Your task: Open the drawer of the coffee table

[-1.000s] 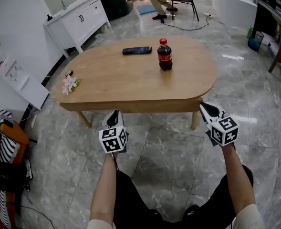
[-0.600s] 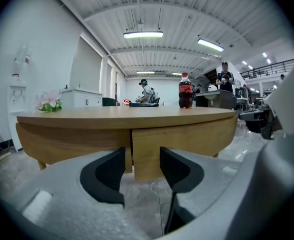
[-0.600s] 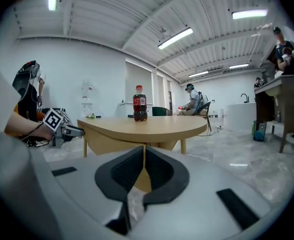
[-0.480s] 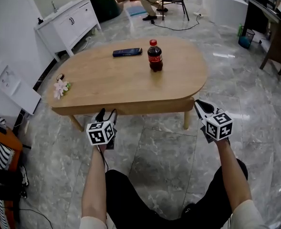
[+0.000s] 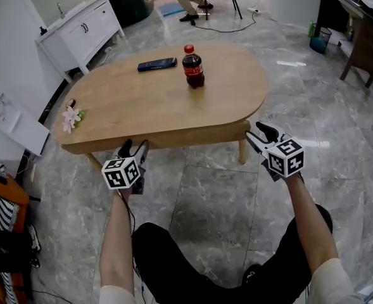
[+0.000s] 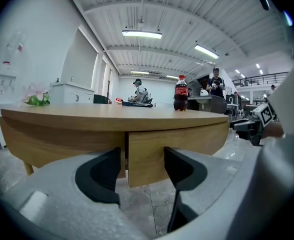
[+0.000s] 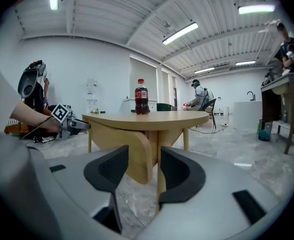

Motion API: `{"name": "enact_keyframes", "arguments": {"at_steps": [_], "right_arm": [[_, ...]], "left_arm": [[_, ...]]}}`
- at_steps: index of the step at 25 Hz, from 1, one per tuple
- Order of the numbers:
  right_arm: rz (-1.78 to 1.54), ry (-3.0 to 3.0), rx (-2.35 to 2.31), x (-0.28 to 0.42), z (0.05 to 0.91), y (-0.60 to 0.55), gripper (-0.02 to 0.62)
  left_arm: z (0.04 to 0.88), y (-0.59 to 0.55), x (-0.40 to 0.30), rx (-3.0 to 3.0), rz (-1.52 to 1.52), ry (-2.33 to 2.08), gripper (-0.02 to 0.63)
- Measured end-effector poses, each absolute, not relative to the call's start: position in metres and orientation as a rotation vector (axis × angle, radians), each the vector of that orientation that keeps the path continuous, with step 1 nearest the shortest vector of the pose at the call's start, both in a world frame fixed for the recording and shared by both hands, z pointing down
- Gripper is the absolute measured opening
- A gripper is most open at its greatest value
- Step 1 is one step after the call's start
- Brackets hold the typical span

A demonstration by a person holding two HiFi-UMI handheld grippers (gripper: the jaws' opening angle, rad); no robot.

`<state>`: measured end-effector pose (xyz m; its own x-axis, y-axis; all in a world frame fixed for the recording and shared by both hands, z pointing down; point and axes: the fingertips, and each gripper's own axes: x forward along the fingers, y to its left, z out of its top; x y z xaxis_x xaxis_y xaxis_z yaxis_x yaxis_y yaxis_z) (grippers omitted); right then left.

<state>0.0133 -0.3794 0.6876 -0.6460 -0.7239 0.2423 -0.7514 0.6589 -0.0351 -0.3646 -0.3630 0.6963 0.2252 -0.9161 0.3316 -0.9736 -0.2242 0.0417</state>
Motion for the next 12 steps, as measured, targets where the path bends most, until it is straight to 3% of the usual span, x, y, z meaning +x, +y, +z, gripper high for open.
{"name": "enact_keyframes", "arguments": {"at_steps": [12], "right_arm": [[0.308, -2.715, 1.083, -0.012, 0.702, -0.387, 0.272]], "left_arm": [[0.692, -0.366, -0.352, 2.264, 0.427, -1.742, 0.274]]}}
